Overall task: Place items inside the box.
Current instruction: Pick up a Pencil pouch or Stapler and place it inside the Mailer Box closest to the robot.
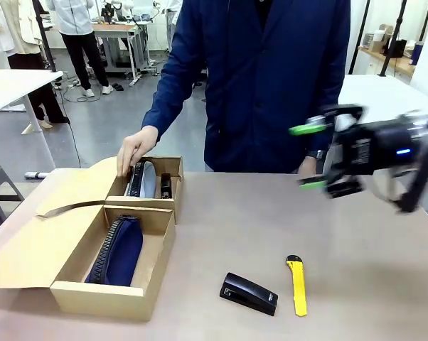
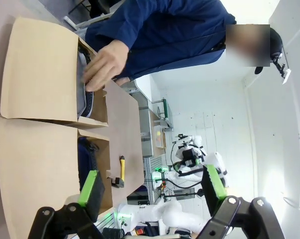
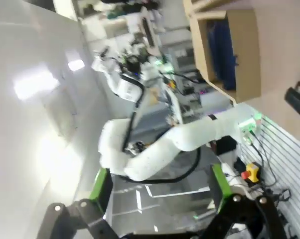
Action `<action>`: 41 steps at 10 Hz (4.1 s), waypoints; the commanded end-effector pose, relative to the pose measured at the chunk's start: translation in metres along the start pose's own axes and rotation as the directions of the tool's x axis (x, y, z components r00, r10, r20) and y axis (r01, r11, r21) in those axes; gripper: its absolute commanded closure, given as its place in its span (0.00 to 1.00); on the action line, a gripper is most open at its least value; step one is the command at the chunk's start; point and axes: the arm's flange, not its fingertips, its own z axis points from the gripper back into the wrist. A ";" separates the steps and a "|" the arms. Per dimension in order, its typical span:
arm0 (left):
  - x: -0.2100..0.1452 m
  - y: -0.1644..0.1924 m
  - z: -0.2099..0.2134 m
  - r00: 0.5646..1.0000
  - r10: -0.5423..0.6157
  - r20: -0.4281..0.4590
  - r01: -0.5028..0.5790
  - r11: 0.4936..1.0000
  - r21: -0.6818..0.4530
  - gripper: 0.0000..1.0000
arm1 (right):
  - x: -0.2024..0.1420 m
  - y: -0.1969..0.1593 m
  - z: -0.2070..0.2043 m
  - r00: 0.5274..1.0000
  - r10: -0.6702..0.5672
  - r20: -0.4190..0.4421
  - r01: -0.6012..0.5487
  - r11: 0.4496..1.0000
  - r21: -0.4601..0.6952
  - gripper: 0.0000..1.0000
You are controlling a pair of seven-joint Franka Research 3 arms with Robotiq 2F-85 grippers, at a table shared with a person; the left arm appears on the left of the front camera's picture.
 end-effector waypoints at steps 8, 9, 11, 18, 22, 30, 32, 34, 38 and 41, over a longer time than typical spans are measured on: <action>-0.002 -0.002 0.000 1.000 -0.017 -0.004 0.017 1.000 -0.011 0.00 | -0.067 -0.089 0.226 0.994 -0.003 0.110 -0.015 0.986 0.166 0.00; -0.002 -0.002 0.000 1.000 -0.017 -0.004 0.017 1.000 -0.011 0.00 | -0.067 -0.089 0.226 0.994 -0.003 0.110 -0.015 0.986 0.166 0.00; -0.002 -0.002 0.000 1.000 -0.017 -0.004 0.017 1.000 -0.011 0.00 | -0.067 -0.089 0.226 0.994 -0.003 0.110 -0.015 0.986 0.166 0.00; -0.002 -0.002 0.000 1.000 -0.017 -0.004 0.017 1.000 -0.011 0.00 | -0.067 -0.089 0.226 0.994 -0.003 0.110 -0.015 0.986 0.166 0.00; -0.002 -0.002 0.000 1.000 -0.017 -0.004 0.017 1.000 -0.011 0.00 | -0.067 -0.089 0.226 0.994 -0.003 0.110 -0.015 0.986 0.166 0.00; -0.002 -0.002 0.000 1.000 -0.017 -0.004 0.017 1.000 -0.011 0.00 | -0.051 -0.039 0.091 0.948 0.208 0.242 -0.049 0.844 -0.534 0.00; -0.002 -0.002 0.000 1.000 -0.017 -0.004 0.017 1.000 -0.011 0.00 | -0.065 -0.037 0.062 0.916 0.373 0.147 -0.160 0.676 -0.719 0.00; -0.002 -0.002 0.000 1.000 -0.017 -0.004 0.017 1.000 -0.011 0.00 | -0.071 -0.052 0.187 0.941 0.154 0.300 -0.056 0.949 -0.310 0.00; -0.002 -0.002 0.000 1.000 -0.017 -0.004 0.017 1.000 -0.011 0.00 | -0.097 -0.117 0.303 0.954 0.156 0.257 -0.162 0.987 0.003 0.00; -0.002 -0.002 0.000 1.000 -0.017 -0.004 0.017 1.000 -0.011 0.00 | -0.076 -0.126 0.308 0.960 0.099 0.263 -0.132 0.985 0.111 0.00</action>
